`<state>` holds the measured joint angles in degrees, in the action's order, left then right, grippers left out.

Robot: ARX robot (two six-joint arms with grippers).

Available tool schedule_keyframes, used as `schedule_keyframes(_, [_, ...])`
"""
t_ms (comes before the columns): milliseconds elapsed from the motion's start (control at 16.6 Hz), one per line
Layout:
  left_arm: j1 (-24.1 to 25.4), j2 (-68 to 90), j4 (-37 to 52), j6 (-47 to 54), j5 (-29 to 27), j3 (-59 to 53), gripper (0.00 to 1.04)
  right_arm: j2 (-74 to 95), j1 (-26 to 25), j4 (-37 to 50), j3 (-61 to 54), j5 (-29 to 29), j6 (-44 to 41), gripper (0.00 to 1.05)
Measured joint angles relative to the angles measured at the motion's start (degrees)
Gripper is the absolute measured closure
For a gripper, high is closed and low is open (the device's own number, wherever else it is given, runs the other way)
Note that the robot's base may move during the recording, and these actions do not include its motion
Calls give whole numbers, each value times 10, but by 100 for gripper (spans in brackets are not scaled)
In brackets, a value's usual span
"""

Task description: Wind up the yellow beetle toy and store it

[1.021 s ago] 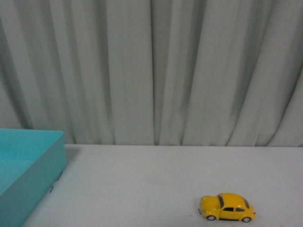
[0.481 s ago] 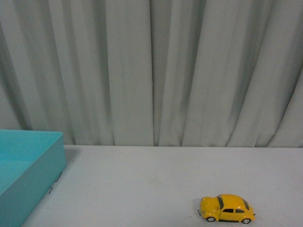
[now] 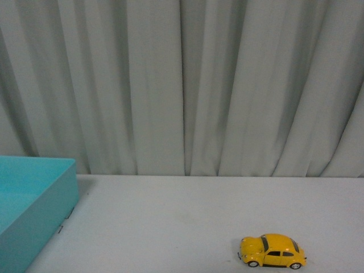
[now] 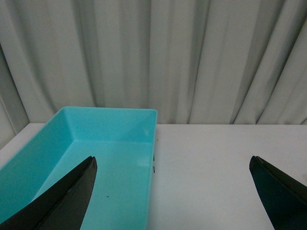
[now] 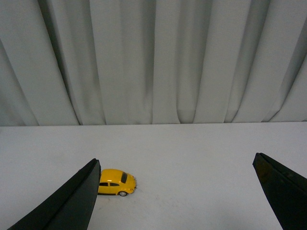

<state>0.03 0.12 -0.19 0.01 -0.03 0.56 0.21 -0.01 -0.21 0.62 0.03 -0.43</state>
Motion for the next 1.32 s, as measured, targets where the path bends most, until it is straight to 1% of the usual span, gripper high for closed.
schedule_keyframes(541, [0,0,0,0,0,0,7,0,-1,-4,0,-4,2,7])
schedule_keyframes(601, [0,0,0,0,0,0,7,19,-29,-57,13,-61,44,7])
schedule_keyframes(661, [0,0,0,0,0,0,7,59,-89,-56,20,-134,106,7])
schedule_keyframes(721, [0,0,0,0,0,0,7,117,-159,25,24,-206,145,7])
schedule_keyframes(781, [0,0,0,0,0,0,7,221,-224,133,43,-256,151,7])
schedule_keyframes(841, [0,0,0,0,0,0,7,323,-267,229,66,-278,150,7])
schedule_keyframes(901, [0,0,-1,0,0,0,7,424,-287,318,94,-281,150,7])
schedule_keyframes(961, [0,0,-1,0,0,0,7,520,-284,391,130,-284,148,7])
schedule_keyframes(1021, [0,0,0,0,0,0,7,616,-265,451,172,-274,145,7])
schedule_keyframes(1081, [0,0,0,0,0,0,7,703,-234,482,221,-267,133,7])
schedule_keyframes(1202, [0,0,0,0,0,0,7,848,-164,491,324,-261,96,7])
schedule_keyframes(1262, [0,0,0,0,0,0,7,913,-132,489,381,-294,64,7])
schedule_keyframes(1322, [0,0,0,0,0,0,7,964,-105,459,436,-343,16,7])
